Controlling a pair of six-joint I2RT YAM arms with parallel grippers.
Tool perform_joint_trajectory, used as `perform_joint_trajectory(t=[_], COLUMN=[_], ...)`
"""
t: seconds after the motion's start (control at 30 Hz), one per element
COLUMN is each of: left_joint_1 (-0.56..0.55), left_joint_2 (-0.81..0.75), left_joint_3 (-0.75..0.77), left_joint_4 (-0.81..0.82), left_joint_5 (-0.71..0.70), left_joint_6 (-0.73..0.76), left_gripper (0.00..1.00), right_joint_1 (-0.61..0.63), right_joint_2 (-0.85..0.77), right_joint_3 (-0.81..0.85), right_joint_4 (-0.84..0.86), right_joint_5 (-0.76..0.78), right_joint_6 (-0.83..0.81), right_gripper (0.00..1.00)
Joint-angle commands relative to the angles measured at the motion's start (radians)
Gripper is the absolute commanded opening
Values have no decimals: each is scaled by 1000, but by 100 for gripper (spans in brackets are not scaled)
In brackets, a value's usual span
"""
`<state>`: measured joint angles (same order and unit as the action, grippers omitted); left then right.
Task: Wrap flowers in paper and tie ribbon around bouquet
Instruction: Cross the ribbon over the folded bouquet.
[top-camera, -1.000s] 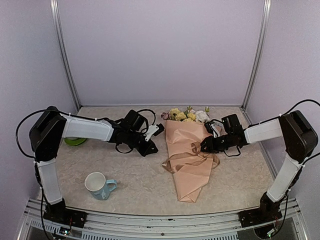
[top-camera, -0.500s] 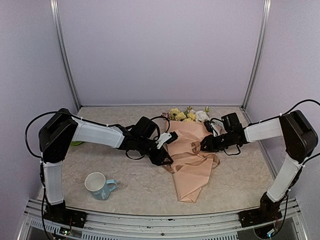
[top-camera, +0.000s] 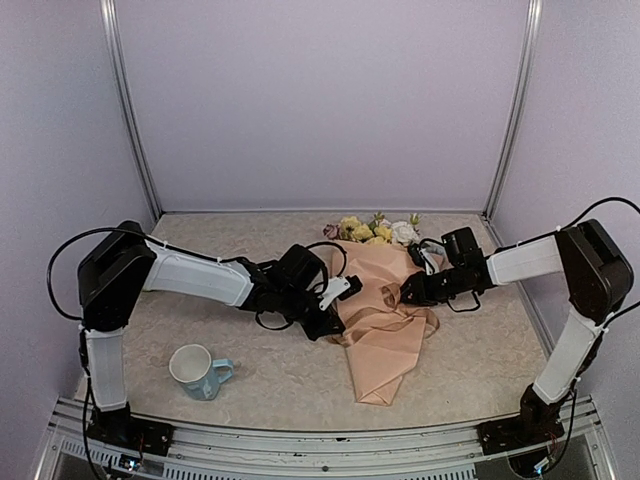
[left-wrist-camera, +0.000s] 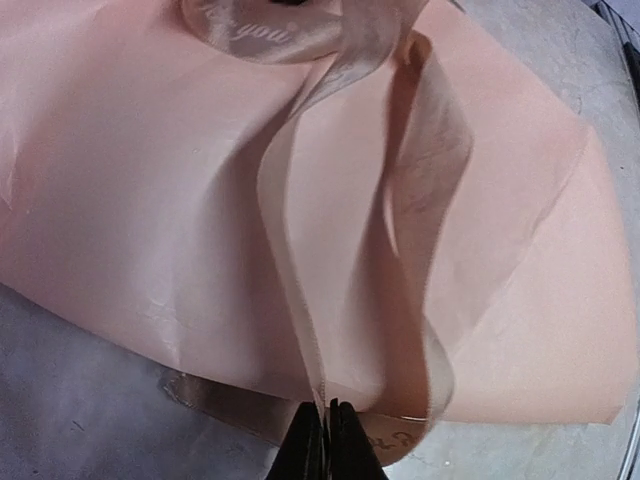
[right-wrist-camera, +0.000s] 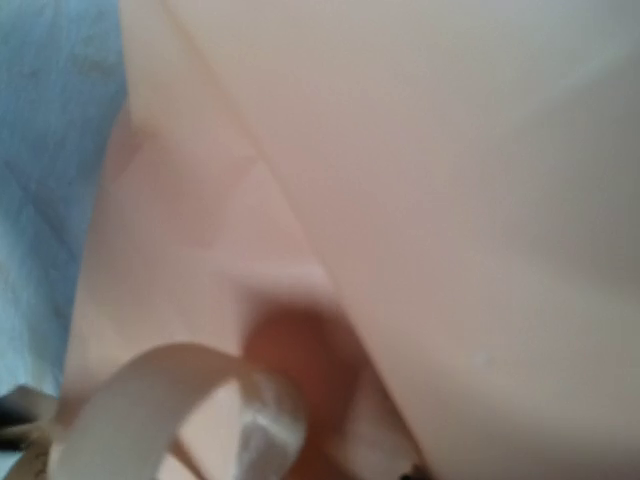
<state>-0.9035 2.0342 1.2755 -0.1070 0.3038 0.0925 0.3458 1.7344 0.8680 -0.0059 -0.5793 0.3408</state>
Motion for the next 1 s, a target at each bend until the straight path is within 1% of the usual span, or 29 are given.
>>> perform_joint_trajectory(t=[0.0, 0.13, 0.27, 0.5, 0.6, 0.67, 0.7, 0.77, 0.83, 0.87, 0.9, 0.93, 0.97], left_joint_1=[-24, -62, -107, -157, -172, -185, -196, -216, -228, -230, -230, -230, -228], left_joint_2=[-95, -146, -167, -61, -13, 16, 22, 22, 6, -9, -29, -53, -81], left_joint_3=[-28, -73, -97, -15, 33, 72, 86, 100, 100, 93, 85, 75, 63], left_joint_4=[57, 89, 118, 56, 32, -3, -19, -46, -61, -64, -66, -68, -68], left_joint_5=[29, 40, 114, 227, 215, 200, 180, 141, 116, 105, 90, 71, 51], left_joint_6=[6, 22, 58, 87, 95, 109, 121, 154, 182, 195, 207, 223, 235], left_gripper=[6, 6, 5, 5, 6, 9, 16, 31, 44, 53, 65, 92, 98], right_joint_1=[-5, -5, -5, -5, -5, -5, -5, -5, -5, -5, -5, -5, -5], right_joint_2=[34, 37, 48, 51, 51, 50, 49, 48, 48, 49, 51, 51, 50], right_joint_3=[4, 6, 11, 14, 15, 14, 13, 13, 14, 14, 16, 16, 16], right_joint_4=[5, 4, -1, -4, -9, -10, -11, -13, -14, -16, -17, -18, -18], right_joint_5=[5, 8, 9, 7, 10, 11, 12, 13, 15, 16, 17, 17, 18], right_joint_6=[6, 3, 1, 2, -1, -2, -3, -4, -7, -8, -9, -9, -10], right_gripper=[34, 34, 34, 34, 34, 34, 34, 34, 34, 34, 34, 34, 34])
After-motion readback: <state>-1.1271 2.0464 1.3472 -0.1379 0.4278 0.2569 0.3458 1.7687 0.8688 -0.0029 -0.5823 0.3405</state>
